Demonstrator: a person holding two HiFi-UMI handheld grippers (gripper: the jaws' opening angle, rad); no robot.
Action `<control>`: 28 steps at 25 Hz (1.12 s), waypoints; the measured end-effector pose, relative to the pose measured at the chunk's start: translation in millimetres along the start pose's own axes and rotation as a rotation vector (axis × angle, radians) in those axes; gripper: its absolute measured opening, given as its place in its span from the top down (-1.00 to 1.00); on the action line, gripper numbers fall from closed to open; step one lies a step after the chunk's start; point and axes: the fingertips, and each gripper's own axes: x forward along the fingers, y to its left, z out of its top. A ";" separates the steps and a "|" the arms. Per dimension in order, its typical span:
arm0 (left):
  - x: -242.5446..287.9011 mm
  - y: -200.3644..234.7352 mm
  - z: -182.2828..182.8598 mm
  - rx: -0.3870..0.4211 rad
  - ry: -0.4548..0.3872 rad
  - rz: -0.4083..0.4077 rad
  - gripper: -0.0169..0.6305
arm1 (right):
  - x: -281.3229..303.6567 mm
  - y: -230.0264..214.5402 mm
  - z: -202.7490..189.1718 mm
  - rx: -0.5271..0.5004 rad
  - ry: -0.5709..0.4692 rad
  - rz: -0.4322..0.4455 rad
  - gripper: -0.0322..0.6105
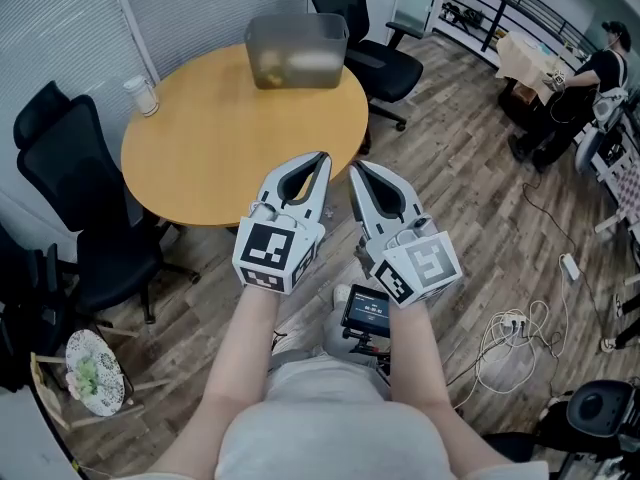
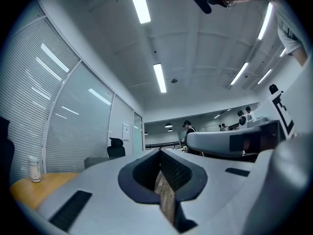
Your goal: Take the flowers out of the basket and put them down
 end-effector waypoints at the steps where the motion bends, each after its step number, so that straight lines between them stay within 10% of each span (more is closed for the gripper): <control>1: 6.9 2.4 -1.1 0.001 0.002 0.003 0.93 | 3.0 -8.3 -2.1 0.004 0.003 -0.009 0.82; 28: 210.7 84.7 -39.0 0.001 0.039 0.151 0.93 | 121.9 -202.5 -42.2 -0.050 0.064 0.095 0.82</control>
